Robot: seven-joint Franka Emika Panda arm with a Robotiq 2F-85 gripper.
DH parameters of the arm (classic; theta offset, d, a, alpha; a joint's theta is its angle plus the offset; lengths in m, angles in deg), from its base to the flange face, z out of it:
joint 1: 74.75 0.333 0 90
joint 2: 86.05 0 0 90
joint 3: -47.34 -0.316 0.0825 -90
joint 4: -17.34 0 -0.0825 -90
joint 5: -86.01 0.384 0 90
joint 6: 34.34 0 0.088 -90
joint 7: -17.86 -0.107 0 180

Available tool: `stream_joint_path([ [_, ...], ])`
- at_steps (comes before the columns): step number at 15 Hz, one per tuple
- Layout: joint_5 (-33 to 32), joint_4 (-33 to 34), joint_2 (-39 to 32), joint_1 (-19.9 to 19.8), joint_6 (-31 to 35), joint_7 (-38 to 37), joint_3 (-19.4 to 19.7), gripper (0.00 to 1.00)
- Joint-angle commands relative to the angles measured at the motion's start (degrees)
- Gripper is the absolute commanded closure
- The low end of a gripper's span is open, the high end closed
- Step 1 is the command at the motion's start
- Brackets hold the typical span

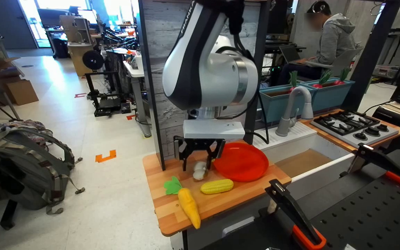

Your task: Pick up the toy from the plate and put it on the countertop.

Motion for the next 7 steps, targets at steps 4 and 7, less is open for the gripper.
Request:
stream_joint_path([
  [4, -0.41, -5.87, 5.59, -0.34, 2.96, 0.83, -0.38, 0.0],
  [7, -0.46, -10.44, 9.71, -0.75, 3.91, 1.35, -0.41, 0.0],
])
